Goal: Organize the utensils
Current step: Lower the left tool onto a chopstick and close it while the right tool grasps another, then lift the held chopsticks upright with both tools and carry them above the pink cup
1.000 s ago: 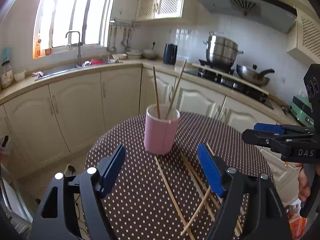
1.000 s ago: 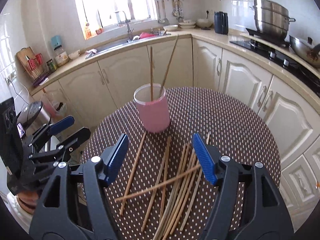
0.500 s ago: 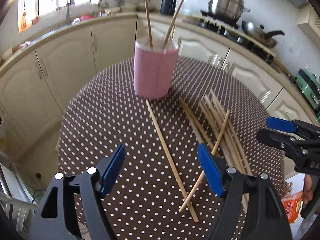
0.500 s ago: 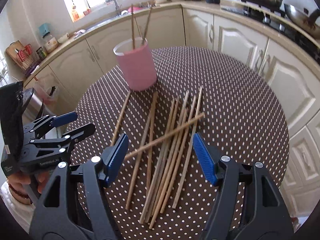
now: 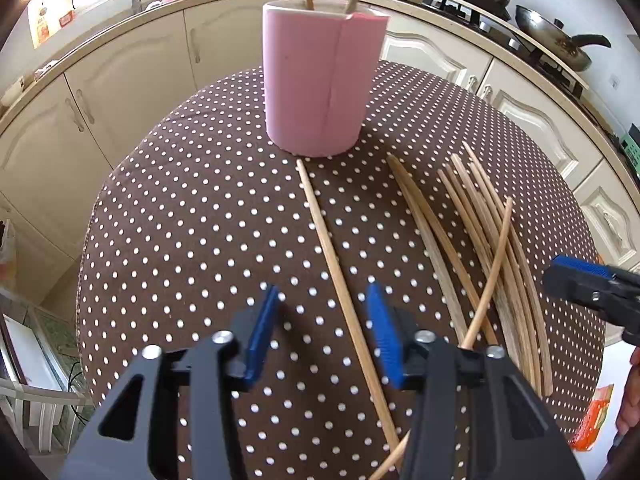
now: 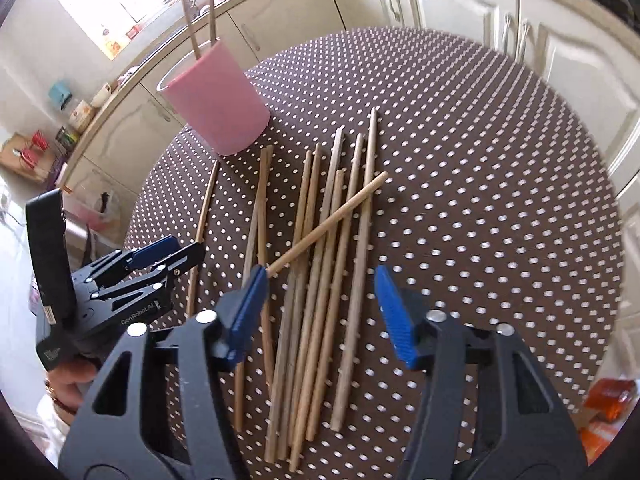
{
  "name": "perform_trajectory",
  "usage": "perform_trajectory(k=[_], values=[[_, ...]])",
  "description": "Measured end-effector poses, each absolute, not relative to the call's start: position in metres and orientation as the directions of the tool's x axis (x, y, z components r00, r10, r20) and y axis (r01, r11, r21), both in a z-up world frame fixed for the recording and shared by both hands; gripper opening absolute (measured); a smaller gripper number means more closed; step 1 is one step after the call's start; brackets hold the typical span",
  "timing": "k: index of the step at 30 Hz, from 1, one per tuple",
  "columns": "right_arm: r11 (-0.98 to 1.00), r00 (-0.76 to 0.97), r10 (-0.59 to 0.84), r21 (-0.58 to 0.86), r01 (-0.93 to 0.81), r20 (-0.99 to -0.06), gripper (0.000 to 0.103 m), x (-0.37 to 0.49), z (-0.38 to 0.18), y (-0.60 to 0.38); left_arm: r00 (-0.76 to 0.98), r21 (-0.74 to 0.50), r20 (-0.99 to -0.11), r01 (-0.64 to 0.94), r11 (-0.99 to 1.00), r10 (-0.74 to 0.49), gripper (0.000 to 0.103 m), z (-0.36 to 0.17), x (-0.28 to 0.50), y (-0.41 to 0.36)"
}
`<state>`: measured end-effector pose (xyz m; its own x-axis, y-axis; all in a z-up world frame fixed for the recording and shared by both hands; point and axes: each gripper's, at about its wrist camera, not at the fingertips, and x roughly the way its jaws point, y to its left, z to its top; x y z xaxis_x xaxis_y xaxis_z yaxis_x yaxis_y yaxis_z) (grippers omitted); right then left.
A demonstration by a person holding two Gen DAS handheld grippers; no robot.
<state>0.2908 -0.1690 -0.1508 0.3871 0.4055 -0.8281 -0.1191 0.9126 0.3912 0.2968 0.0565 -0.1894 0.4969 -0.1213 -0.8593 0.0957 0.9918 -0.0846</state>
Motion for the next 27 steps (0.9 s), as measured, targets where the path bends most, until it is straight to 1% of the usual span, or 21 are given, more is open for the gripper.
perform_trajectory(k=[1,3,4,6,13,15,18,20,21,25,27], values=[[0.909,0.378,0.413,0.403,-0.108,-0.829,0.046,0.295,-0.154,-0.169,0.499,-0.075,-0.86,0.092,0.993,-0.111,0.035,-0.19,0.299,0.056],[0.907,0.368,0.416,0.411,-0.095,-0.832,0.041,0.303,-0.158,-0.165,0.498,-0.061,-0.861,0.09,0.994,-0.098,0.028,-0.191,0.302,0.057],[0.912,0.368,0.404,0.398,-0.094,-0.838,0.04,0.306,-0.158,-0.162,0.5,-0.055,-0.861,0.088,0.995,-0.092,0.022,-0.191,0.302,0.057],[0.927,0.365,0.372,0.363,-0.096,-0.854,0.038,0.313,-0.159,-0.155,0.502,-0.053,-0.861,0.082,0.995,-0.087,0.017,-0.191,0.304,0.06],[0.962,0.363,0.269,0.235,-0.135,-0.892,0.033,0.326,-0.16,-0.124,0.511,-0.073,-0.852,0.098,0.993,-0.113,0.016,-0.189,0.301,0.069],[0.967,0.364,0.249,0.207,-0.151,-0.897,0.025,0.328,-0.159,-0.117,0.51,-0.08,-0.851,0.1,0.992,-0.121,0.016,-0.189,0.3,0.069],[0.969,0.37,0.229,0.175,-0.174,-0.901,0.016,0.331,-0.16,-0.109,0.508,-0.093,-0.85,0.112,0.989,-0.137,0.016,-0.189,0.299,0.077],[0.967,0.368,0.234,0.174,-0.187,-0.9,0.012,0.334,-0.16,-0.104,0.504,-0.108,-0.851,0.113,0.988,-0.15,0.016,-0.188,0.299,0.08],[0.966,0.371,0.236,0.173,-0.193,-0.898,0.011,0.334,-0.16,-0.103,0.503,-0.118,-0.85,0.116,0.986,-0.161,0.016,-0.188,0.3,0.082],[0.958,0.374,0.252,0.176,-0.227,-0.893,0.007,0.33,-0.161,-0.08,0.502,-0.138,-0.846,0.116,0.984,-0.178,0.01,-0.188,0.3,0.089],[0.954,0.382,0.261,0.176,-0.243,-0.886,0.006,0.327,-0.159,-0.072,0.499,-0.172,-0.842,0.111,0.979,-0.204,0.009,-0.188,0.3,0.096]])
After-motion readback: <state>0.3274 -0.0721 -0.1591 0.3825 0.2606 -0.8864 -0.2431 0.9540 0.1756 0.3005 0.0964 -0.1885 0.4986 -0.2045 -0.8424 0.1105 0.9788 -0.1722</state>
